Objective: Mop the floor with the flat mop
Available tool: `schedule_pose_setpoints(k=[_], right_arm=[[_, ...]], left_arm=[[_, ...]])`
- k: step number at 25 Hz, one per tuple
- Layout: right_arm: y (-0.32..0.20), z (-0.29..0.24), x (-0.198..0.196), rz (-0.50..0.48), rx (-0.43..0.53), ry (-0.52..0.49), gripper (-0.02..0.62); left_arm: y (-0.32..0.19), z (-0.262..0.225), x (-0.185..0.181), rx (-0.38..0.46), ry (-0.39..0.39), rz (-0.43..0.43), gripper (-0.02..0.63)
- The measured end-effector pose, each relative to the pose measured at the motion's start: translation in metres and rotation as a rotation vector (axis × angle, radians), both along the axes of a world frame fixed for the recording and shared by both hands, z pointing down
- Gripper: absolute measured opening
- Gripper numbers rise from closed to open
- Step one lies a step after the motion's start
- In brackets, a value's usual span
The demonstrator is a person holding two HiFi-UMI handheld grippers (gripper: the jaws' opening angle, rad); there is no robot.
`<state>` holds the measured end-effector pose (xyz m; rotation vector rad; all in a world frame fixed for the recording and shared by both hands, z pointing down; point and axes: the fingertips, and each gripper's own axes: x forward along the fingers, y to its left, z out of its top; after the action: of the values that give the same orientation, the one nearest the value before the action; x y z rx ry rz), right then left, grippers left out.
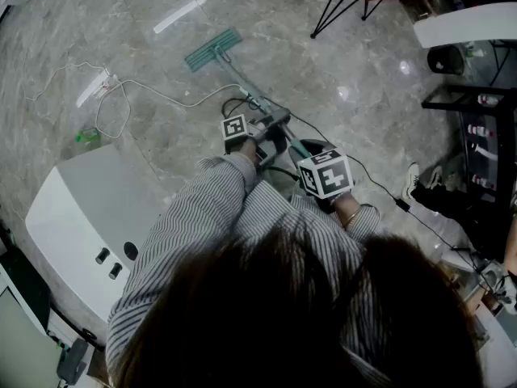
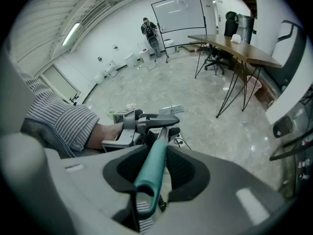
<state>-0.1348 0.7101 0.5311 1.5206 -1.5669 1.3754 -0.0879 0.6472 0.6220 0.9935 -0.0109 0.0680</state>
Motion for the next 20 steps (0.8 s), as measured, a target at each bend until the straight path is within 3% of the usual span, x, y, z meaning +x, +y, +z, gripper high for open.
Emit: schedule_pose_setpoints(k=[7, 11, 20], right_arm=[[0.003, 0.003, 0.0, -0.015, -0.004, 0.002, 0.12], [0.009, 0.005, 0.001, -0.007, -0.016, -0.011, 0.12], [-0.012, -0.003, 0.011, 0.048, 0.032, -0.005, 0.117]], left_arm=[[0.003, 0.002, 0.0, 0.057, -0.032, 0.014, 0.132], [0.008, 0.016, -0.001, 0.106, -0.091, 0.034, 0.132], [-0.008, 0.01, 0.008, 0.109, -0.118, 0.089, 0.129]])
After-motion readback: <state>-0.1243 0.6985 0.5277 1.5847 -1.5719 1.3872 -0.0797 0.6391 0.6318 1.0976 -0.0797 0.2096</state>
